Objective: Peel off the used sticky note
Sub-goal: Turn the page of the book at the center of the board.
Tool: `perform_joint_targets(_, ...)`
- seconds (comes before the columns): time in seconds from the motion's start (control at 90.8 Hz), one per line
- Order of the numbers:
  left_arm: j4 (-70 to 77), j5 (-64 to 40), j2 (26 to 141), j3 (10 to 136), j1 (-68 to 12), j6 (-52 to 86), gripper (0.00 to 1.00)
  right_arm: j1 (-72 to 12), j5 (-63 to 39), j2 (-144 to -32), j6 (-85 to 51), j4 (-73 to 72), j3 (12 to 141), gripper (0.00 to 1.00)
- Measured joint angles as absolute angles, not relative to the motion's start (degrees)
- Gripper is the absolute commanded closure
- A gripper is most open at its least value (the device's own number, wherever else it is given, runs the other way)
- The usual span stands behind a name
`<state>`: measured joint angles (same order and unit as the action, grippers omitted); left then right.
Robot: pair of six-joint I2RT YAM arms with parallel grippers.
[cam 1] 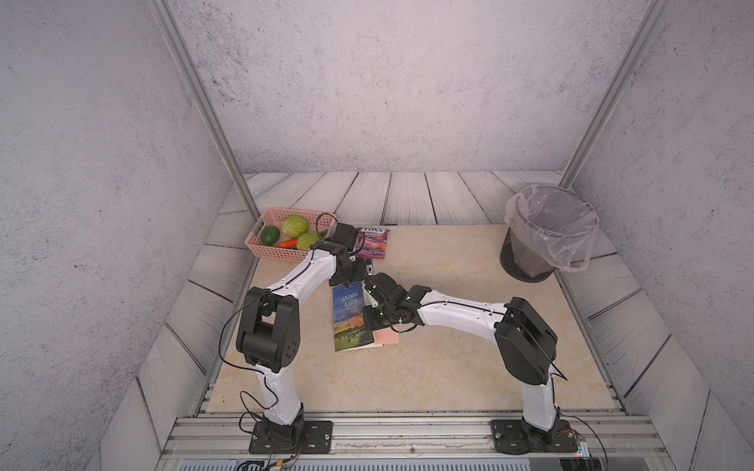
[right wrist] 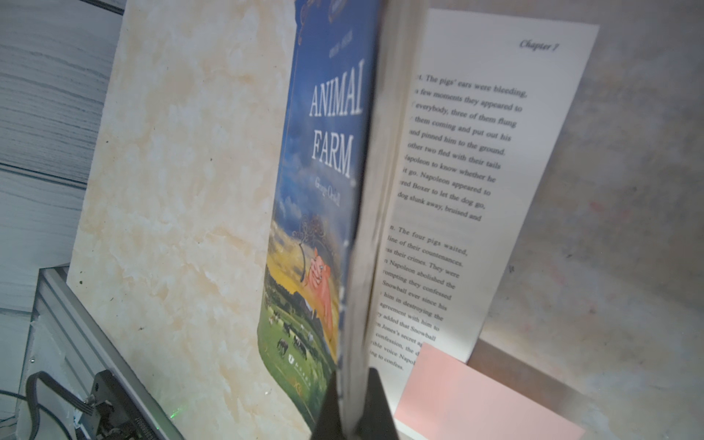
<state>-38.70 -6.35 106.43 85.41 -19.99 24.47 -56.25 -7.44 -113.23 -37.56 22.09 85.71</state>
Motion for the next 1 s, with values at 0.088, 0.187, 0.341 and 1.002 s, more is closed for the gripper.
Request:
perform_joint_targets(0.088,-39.2,-5.8,106.9,85.6,-20.0,24.3,0.14,-56.2,-7.5,-113.2,-37.4,22.2,86.0,1.00)
perform_joint_targets(0.187,-39.8,-5.3,107.8,85.7,-20.1,24.1,0.22,-56.2,-7.4,-113.2,-37.3,22.3,86.1,1.00)
perform_joint_targets(0.341,-41.1,-4.8,108.9,86.2,-20.1,23.7,0.30,-56.2,-7.3,-113.2,-37.3,22.8,86.1,1.00)
perform_joint_targets(1.002,-46.4,-5.8,111.0,91.3,-20.1,21.7,0.26,-56.4,-4.9,-113.2,-36.8,24.7,87.5,1.00)
